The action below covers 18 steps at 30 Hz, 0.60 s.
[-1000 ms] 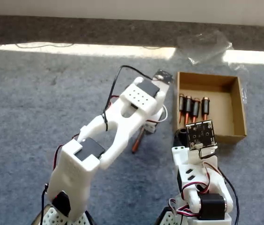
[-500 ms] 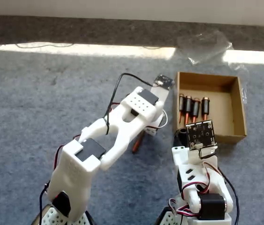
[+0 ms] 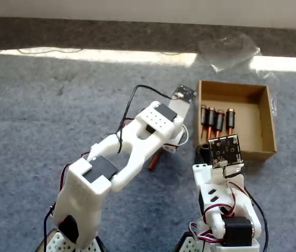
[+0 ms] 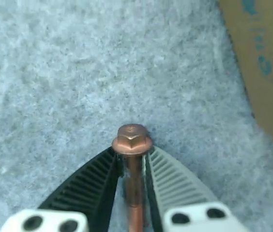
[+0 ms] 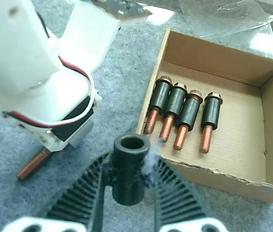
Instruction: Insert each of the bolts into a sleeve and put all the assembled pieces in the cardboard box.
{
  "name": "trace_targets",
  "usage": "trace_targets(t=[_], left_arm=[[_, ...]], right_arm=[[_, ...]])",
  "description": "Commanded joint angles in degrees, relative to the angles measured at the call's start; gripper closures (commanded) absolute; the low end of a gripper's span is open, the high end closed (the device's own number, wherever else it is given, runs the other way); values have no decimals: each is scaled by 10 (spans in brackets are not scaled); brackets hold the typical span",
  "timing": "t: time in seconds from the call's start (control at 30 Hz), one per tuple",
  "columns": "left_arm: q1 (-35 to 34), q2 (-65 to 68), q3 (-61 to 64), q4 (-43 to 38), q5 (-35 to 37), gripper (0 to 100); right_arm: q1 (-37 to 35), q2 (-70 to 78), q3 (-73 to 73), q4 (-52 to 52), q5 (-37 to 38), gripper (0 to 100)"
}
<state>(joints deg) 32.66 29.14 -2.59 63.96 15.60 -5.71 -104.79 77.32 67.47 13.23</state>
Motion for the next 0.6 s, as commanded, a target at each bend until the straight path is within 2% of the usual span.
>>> trace_targets(t=[0.0,0.13,0.43,0.57], left_arm=[[-30,-39,-20,10,-105,956],[-34,-91,-26,46,-179,995],[-36,-234,23,67,-188,996],[-36,-316,64,67,-270,996]], right_arm=[[4,-4,-5,-20,5,995],[4,-4,-5,-20,5,995],[3,-4,-4,-21,5,995],[2,-4,-4,-21,4,995]])
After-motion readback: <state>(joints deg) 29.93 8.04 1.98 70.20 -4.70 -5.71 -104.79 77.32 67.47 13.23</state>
